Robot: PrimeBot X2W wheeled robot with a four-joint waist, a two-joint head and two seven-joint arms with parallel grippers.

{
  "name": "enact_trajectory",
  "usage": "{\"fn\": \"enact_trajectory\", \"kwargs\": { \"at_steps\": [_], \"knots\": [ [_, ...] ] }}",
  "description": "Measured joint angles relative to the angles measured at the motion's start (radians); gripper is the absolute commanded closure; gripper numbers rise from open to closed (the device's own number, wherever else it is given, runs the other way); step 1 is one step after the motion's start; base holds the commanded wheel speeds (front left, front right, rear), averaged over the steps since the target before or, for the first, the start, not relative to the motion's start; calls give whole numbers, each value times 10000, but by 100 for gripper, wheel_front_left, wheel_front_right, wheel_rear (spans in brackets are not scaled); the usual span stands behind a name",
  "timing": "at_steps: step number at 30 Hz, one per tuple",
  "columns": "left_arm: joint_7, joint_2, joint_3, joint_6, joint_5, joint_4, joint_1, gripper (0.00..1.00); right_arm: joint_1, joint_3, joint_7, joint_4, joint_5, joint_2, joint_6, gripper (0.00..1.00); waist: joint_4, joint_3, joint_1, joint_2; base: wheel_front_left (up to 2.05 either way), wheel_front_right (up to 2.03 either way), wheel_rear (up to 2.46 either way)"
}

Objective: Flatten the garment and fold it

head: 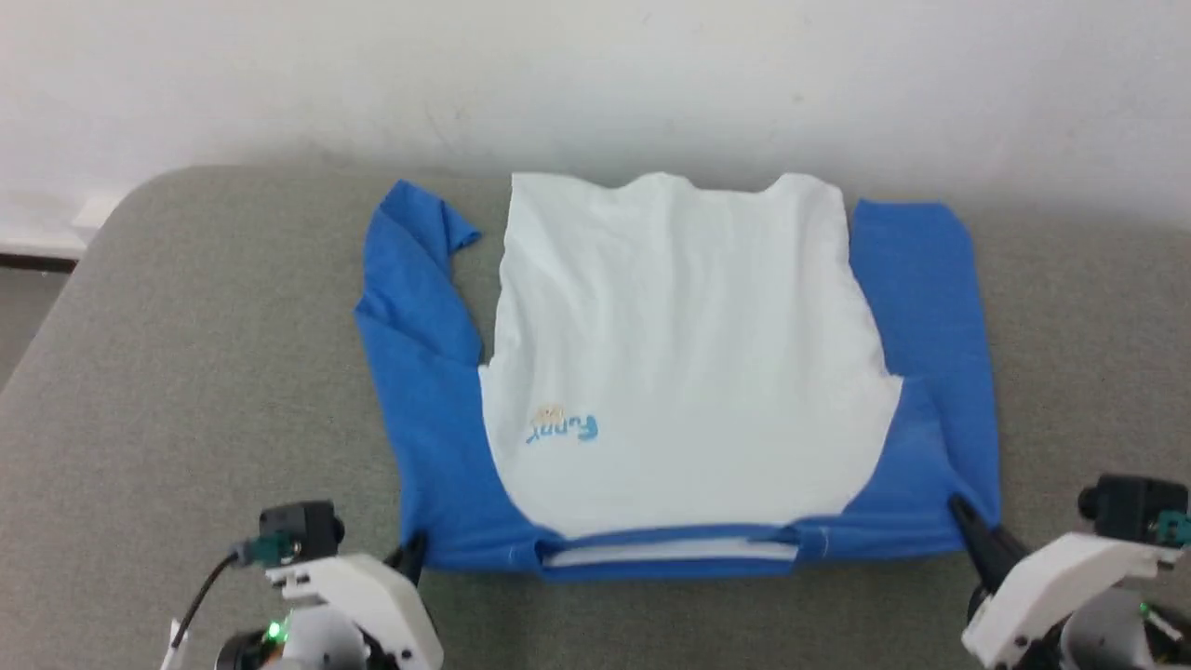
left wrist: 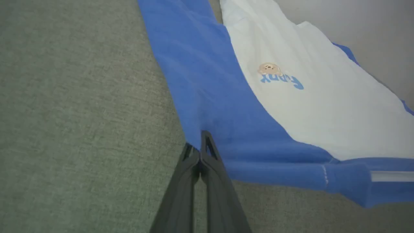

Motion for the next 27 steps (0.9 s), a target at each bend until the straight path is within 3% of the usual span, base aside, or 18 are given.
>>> {"fn": "enact_trajectory", "kwargs": {
  "at_steps": [7,17,18,19,20,27],
  "knots": [
    [1300,385,-75,1085,-171,-874,1623,100,1337,151,1415,-44,-788,61,58,100,-94,-571,2,0,0,0,0],
    [1820,616,-59,1517,-288,-963,2002,100,2055,644,3170,82,-1260,54,56,100,-70,-615,4,0,0,0,0],
    [1822,619,-58,1517,-299,-903,2002,94,2056,686,3173,157,-1292,48,56,100,-81,-607,4,0,0,0,0],
    [1850,600,-46,1517,-366,-865,2001,49,2056,715,3164,211,-1365,46,56,74,-89,-602,4,0,0,0,0],
    [1950,594,-50,1523,-445,-809,2000,0,2054,740,3160,272,-1365,40,56,0,-97,-601,4,0,0,0,0],
    [2301,972,366,1898,-723,-1072,2096,0,2055,441,2961,38,-1331,-130,-19,0,-147,-635,5,0,0,0,0]
  ]
}}
